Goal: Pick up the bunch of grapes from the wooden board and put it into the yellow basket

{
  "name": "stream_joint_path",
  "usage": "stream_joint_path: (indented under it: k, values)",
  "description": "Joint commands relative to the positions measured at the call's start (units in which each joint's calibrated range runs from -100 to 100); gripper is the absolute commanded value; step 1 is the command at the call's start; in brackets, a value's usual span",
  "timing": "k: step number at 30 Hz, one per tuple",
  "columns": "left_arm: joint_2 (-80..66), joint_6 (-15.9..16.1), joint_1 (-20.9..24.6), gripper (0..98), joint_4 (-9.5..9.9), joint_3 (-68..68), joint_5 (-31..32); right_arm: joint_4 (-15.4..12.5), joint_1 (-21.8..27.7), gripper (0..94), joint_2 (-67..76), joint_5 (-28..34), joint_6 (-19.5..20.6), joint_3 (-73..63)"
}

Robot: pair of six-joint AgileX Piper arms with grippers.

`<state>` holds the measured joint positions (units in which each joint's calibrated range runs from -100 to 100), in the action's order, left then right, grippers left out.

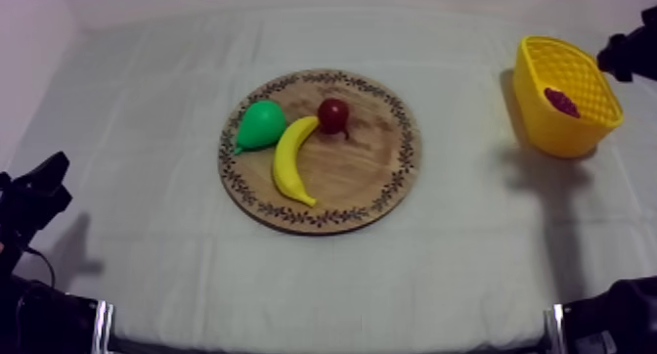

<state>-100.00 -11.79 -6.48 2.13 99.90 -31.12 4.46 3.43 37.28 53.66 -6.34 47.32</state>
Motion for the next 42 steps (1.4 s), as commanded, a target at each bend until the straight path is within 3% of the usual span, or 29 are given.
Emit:
stream_joint_path:
  k: [1,10,22,26,32,36,42]
  values:
    - [0.00,-0.01,0.01,0.1,0.00,-0.01,0.00,0.55,-1.04,43.8,12.48,0.34,0.60,5.86]
    - [0.00,-0.01,0.01,0.1,0.00,-0.01,0.00,1.76,-3.29,33.6,33.15,-0.34,2.45,21.59]
    - [0.00,-0.01,0.01,0.1,0.00,-0.01,0.00,1.32,-4.00,3.6,51.86,-11.41,3.69,43.40]
    - [0.00,-0.01,0.01,0.1,0.00,-0.01,0.00,0.21,-3.69,1.2,55.75,-16.86,3.56,48.29]
    - [0.00,-0.01,0.01,0.1,0.00,-0.01,0.00,-4.81,-2.63,0.4,58.08,-24.15,1.53,52.03]
    - [0.00,-0.01,0.01,0.1,0.00,-0.01,0.00,-7.00,-2.43,0.3,58.31,-24.16,1.61,52.44]
    - [0.00,-0.01,0.01,0.1,0.00,-0.01,0.00,-7.17,-2.86,0.3,58.38,-22.21,1.70,52.55]
